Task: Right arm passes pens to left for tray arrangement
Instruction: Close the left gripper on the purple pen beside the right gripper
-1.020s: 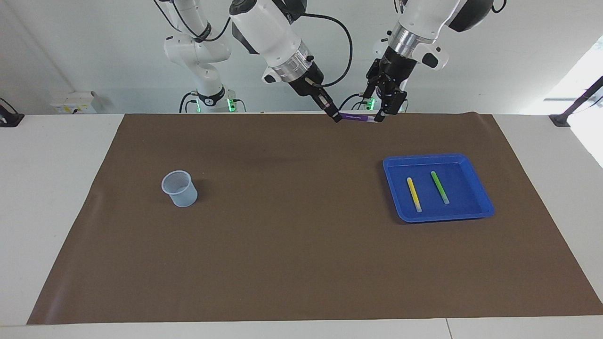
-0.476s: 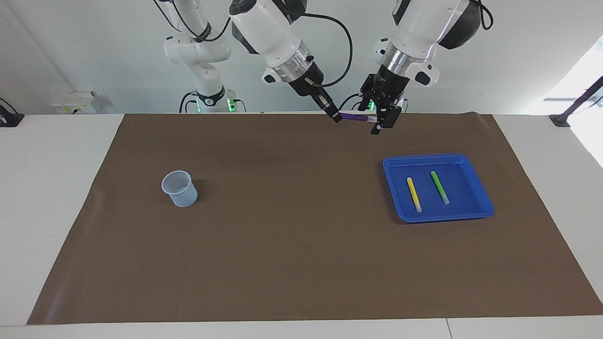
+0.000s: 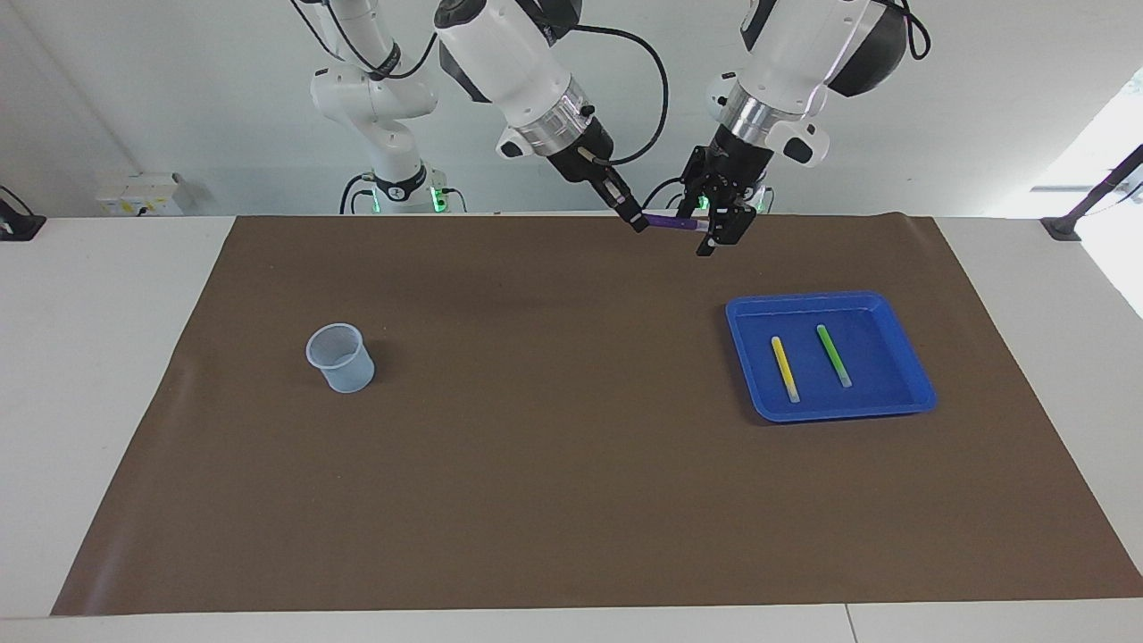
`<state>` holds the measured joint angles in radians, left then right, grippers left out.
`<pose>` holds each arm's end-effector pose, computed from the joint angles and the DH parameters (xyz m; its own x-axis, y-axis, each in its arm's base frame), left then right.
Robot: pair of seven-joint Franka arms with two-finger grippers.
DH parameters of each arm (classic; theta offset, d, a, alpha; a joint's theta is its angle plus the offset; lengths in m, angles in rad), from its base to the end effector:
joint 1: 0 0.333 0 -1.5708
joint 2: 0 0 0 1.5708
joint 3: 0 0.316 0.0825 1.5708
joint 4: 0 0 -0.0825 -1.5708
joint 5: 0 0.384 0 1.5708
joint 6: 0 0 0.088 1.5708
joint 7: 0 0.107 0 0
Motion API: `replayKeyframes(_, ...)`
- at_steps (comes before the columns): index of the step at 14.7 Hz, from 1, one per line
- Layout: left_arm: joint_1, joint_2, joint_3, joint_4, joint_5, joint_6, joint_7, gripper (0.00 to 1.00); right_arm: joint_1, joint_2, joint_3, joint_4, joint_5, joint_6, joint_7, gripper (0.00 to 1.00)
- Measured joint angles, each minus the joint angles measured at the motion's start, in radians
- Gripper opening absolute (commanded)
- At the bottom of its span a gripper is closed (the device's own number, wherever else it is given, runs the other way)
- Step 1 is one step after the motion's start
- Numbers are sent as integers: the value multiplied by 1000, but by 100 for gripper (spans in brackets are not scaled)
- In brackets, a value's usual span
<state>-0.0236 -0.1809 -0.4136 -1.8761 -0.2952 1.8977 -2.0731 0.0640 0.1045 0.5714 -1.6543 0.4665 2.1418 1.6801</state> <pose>0.4625 -0.2574 0.5988 -0.1201 0.9532 -0.2774 0.9888 0.1397 0.0518 0.5021 0.3736 0.5971 0.3511 -0.7756 -0.5246 -0.9334 -0.2451 -0.2622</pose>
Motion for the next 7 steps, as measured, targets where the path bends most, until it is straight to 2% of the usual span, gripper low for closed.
replayKeyframes(7,-2,-3,-1,0,0,4,0,56,0,0,0,0,0,0,0,0)
